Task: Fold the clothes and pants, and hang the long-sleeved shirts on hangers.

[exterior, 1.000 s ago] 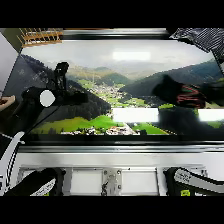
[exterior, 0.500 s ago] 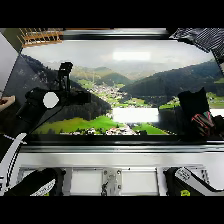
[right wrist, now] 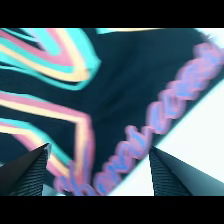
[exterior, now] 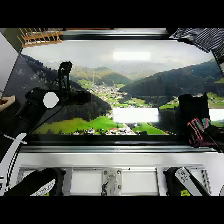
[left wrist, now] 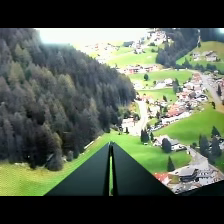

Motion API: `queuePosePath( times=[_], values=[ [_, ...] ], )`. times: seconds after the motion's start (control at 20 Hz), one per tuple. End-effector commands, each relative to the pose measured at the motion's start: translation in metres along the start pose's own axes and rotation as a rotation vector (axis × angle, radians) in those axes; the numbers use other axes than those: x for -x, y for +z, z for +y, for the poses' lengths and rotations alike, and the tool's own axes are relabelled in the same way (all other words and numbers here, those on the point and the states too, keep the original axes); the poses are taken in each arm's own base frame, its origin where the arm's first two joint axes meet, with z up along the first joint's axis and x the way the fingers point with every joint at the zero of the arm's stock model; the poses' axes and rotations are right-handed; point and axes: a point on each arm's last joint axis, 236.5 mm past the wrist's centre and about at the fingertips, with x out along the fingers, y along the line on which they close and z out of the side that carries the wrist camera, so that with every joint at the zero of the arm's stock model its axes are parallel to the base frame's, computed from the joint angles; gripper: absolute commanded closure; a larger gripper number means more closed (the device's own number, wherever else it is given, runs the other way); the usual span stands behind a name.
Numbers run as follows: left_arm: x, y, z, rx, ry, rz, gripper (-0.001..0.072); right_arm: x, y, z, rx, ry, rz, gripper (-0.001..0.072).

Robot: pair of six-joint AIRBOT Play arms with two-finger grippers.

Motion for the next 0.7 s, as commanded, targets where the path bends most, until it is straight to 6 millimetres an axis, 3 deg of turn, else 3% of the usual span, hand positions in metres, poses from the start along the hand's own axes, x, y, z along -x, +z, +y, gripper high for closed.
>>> queuePosePath(
  times=[0.0,0.05,0.15,0.25,0.35,0.45,0.55,0.65],
  values=[
    [0.0,0.0,0.0,-0.002,0.0,0.002,0.0701,0.033,0.029,-0.022,0.103,-0.103,-0.08,0.0061],
    [0.0,-0.001,0.0,-0.002,0.0,0.002,0.0701,0.049,0.046,-0.011,0.111,-0.065,-0.159,0.0061],
    [0.0,-0.001,0.0,-0.002,-0.001,0.003,0.0701,0.084,0.065,0.043,0.193,0.1,-0.321,0.0061],
    [0.0,-0.001,-0.001,-0.002,-0.001,0.002,0.0701,0.113,0.052,0.114,0.316,0.322,-0.386,0.0061],
    [0.0,0.0,-0.001,-0.002,-0.001,0.001,0.0701,0.139,0.018,0.184,0.462,0.537,-0.387,0.0061],
    [0.0,-0.001,-0.001,-0.002,-0.001,0.002,0.0701,0.152,-0.029,0.237,0.586,0.682,-0.321,0.0061],
    [0.0,0.0,-0.001,-0.002,-0.001,0.0,0.0701,0.157,-0.08,0.271,0.737,0.75,-0.254,0.0061],
    [0.0,0.0,-0.001,-0.002,-0.001,0.0,0.0701,0.159,-0.126,0.292,0.874,0.796,-0.193,0.0061]
  ],
)
